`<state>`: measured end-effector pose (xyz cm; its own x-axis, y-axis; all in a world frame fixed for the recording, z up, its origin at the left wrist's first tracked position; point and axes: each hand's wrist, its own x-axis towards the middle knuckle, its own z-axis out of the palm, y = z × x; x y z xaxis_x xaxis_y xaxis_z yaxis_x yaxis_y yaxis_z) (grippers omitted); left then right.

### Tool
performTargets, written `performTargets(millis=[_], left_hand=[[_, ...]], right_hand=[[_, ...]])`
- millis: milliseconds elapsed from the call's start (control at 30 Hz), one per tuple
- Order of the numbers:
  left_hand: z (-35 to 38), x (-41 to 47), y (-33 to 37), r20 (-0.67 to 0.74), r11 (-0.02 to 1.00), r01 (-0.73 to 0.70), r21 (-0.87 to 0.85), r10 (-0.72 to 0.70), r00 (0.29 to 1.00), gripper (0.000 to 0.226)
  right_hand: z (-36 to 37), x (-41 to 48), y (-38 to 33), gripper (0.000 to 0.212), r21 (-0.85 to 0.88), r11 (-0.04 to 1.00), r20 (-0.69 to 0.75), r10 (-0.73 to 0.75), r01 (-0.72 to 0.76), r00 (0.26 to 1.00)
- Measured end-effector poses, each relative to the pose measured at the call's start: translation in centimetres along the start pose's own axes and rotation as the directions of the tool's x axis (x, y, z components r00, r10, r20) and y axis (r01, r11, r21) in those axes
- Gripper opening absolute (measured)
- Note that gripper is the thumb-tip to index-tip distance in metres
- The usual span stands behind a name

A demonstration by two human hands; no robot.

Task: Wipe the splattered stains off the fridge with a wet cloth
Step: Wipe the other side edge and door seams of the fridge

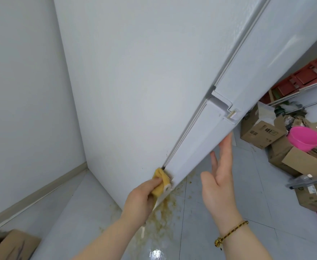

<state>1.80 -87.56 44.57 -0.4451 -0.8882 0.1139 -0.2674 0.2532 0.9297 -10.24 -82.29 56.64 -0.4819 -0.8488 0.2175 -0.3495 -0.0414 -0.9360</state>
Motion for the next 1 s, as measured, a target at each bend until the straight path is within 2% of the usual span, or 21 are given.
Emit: performTargets(millis=[67,133,200,267,333,400,467,567,600,667,767,833,933,1000], left_hand=[[-0.6,0.6,1.9,-0.089,0.988,0.063,-0.143,-0.076,0.993,0.057],[-0.8,1.3,4.1,-0.164,0.973,0.009,-0.230,-0.048,0.985,0.066],[-0.4,1.8,5.6,-0.179,0.976,-0.128,-0.178,0.095,0.979,0.066],[0.5,1.6,5.2,-0.176,0.970,-0.242,-0.033,0.233,0.956,0.062],[1.2,1.1,3.3,-0.142,0.960,-0.278,0.037,0.280,0.949,0.055],[1.2,0.7,2.3,-0.098,0.990,-0.139,0.000,0.139,0.985,0.055],[0.9,0.4,2.1,-0.083,0.991,0.054,-0.121,-0.064,0.994,0.057],[-0.7,1.1,3.3,-0.245,0.921,0.189,-0.340,-0.281,0.928,0.058],[-1.2,1.7,3.9,-0.276,0.908,0.181,-0.378,-0.297,0.914,0.056],[-1.5,2.8,5.2,-0.293,0.921,0.090,-0.379,-0.212,0.932,0.057],[-0.2,3.0,5.8,-0.348,0.988,-0.052,-0.147,-0.002,0.937,0.057],[1.2,2.4,3.4,-0.338,0.998,-0.062,-0.028,0.049,0.940,0.050],[2.0,1.5,1.4,-0.251,0.981,0.140,-0.132,-0.170,0.953,0.047],[1.9,1.3,1.7,-0.218,0.964,0.194,-0.182,-0.232,0.948,0.049]], right_hand=[[0.1,0.0,0.0,0.086,0.002,1.000,0.005,-0.016,0.016,1.000],[0.2,0.0,0.0,0.083,0.007,1.000,-0.004,-0.024,0.024,1.000],[0.4,0.0,0.0,0.083,0.011,0.999,-0.009,-0.032,0.032,0.999],[0.6,0.0,0.0,0.083,0.011,0.999,-0.013,-0.047,0.048,0.999],[0.7,0.1,0.0,0.083,0.022,0.999,-0.023,-0.050,0.050,0.999],[0.8,0.1,-0.1,0.083,0.022,0.999,-0.022,-0.049,0.050,0.999],[0.6,0.0,-0.1,0.083,0.018,0.999,-0.016,-0.045,0.045,0.999],[0.4,0.0,-0.1,0.084,0.012,0.999,-0.013,-0.040,0.040,0.999],[0.4,0.0,-0.1,0.084,0.008,0.999,-0.011,-0.042,0.042,0.999],[0.5,0.0,0.0,0.084,-0.001,0.999,-0.015,-0.048,0.048,0.999],[0.6,0.1,0.2,0.089,-0.018,0.998,-0.041,-0.053,0.052,0.998],[0.8,0.0,0.1,0.091,-0.031,0.998,-0.059,-0.053,0.052,0.997],[1.1,0.1,0.0,0.093,-0.040,0.998,-0.071,-0.048,0.045,0.996],[1.4,0.1,0.1,0.089,-0.041,0.997,-0.076,-0.067,0.064,0.995]])
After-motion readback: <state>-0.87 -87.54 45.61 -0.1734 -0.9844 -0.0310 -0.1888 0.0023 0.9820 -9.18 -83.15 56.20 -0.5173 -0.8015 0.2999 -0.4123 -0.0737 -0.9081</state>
